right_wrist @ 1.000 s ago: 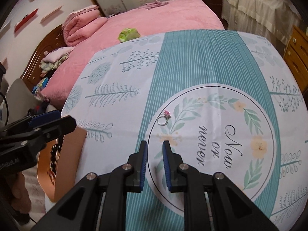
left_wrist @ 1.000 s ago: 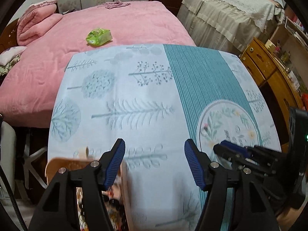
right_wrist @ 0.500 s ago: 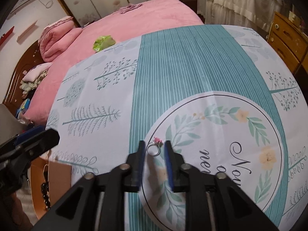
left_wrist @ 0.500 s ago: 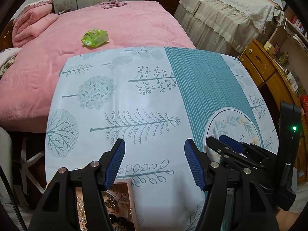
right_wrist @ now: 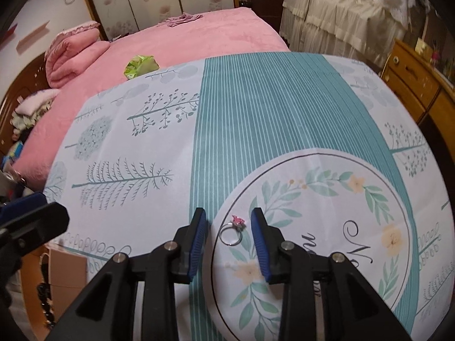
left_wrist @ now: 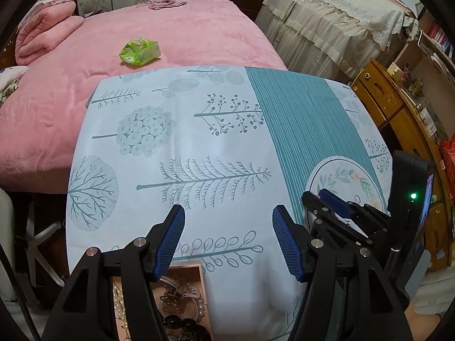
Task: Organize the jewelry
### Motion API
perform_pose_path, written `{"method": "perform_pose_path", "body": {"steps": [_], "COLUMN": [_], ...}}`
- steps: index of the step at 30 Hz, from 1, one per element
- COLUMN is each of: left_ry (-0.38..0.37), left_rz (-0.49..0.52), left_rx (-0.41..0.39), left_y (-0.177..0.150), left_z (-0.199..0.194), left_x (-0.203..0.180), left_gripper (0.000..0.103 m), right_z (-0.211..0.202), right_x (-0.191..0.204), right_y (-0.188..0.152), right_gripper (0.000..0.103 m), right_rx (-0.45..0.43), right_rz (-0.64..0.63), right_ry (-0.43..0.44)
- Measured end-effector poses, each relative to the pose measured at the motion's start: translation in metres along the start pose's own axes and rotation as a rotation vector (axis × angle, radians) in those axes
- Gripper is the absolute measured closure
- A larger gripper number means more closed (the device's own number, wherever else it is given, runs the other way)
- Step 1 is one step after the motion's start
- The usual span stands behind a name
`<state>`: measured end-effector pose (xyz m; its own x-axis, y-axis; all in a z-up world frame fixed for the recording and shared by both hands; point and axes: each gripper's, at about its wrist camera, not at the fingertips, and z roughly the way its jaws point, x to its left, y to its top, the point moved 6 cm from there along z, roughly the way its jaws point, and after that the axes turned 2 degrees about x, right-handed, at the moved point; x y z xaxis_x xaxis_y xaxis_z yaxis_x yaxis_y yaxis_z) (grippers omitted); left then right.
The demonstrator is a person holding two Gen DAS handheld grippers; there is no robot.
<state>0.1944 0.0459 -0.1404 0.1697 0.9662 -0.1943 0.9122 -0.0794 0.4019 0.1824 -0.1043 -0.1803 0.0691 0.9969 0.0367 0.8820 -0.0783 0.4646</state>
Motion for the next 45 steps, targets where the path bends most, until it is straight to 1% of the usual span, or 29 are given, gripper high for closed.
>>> {"method": "perform_pose_path", "body": {"steps": [2, 4, 11, 16, 18, 22, 26, 29, 33, 37, 38, 39, 41, 43, 44, 45], "left_ry": [0.001, 0.0, 0.016, 0.043, 0.061, 0.111, 0.18, 0.227, 0.267, 0.29, 0.297, 0.303, 0.314, 0.32, 0.319, 0.318], "left_rz": [0.0, 0.0, 0.005, -0.006, -0.025, -0.073, -0.149, -0.215, -0.317, -0.372, -0.382, -0.389, -0.399, -0.411, -0.415, -0.421], "left_rx": [-0.003, -0.005, -0.01, -0.019, -0.024, -0.031, -0.035, -0.028, -0.022, -0.038, -0.043, -0.049, -0.06, -0.072, -0.074, -0.076], "left_y": [0.0, -0.001, -0.008, -0.018, -0.025, -0.043, -0.069, -0.091, -0.119, -0.135, -0.138, -0.14, -0.143, -0.144, -0.143, -0.144], "left_z": [-0.001, -0.003, -0.012, -0.028, -0.041, -0.064, -0.091, -0.107, -0.125, -0.141, -0.146, -0.149, -0.154, -0.161, -0.162, -0.165], "left_x": [0.001, 0.001, 0.003, 0.008, 0.015, 0.036, 0.066, 0.09, 0.114, 0.123, 0.125, 0.125, 0.126, 0.126, 0.125, 0.125], "left_gripper": [0.041, 0.041, 0.041, 0.041, 0.04, 0.04, 0.036, 0.035, 0.035, 0.034, 0.032, 0.027, 0.021, 0.02, 0.02, 0.02], "right_z": [0.0, -0.001, -0.01, -0.039, -0.055, -0.086, -0.112, -0.126, -0.134, -0.138, -0.139, -0.139, -0.135, -0.137, -0.139, -0.142], "right_x": [0.0, -0.002, -0.012, -0.005, 0.003, 0.026, 0.062, 0.096, 0.136, 0.164, 0.168, 0.171, 0.176, 0.175, 0.174, 0.171], "right_y": [0.0, -0.001, -0.003, -0.001, -0.001, -0.007, -0.019, -0.031, -0.049, -0.064, -0.067, -0.068, -0.072, -0.072, -0.072, -0.071], "right_gripper": [0.088, 0.092, 0.093, 0.093, 0.093, 0.093, 0.093, 0.093, 0.093, 0.093, 0.093, 0.093, 0.093, 0.091, 0.087, 0.081], "right_rx": [-0.005, -0.009, 0.002, -0.026, -0.035, -0.037, -0.016, 0.009, 0.051, 0.079, 0.078, 0.084, 0.126, 0.135, 0.131, 0.123], "right_rz": [-0.01, -0.015, 0.03, 0.0, -0.025, -0.089, -0.175, -0.267, -0.381, -0.472, -0.49, -0.505, -0.533, -0.537, -0.537, -0.533], "right_ry": [-0.02, -0.022, 0.066, 0.145, 0.18, 0.269, 0.379, 0.459, 0.528, 0.56, 0.555, 0.55, 0.553, 0.563, 0.565, 0.568]}}
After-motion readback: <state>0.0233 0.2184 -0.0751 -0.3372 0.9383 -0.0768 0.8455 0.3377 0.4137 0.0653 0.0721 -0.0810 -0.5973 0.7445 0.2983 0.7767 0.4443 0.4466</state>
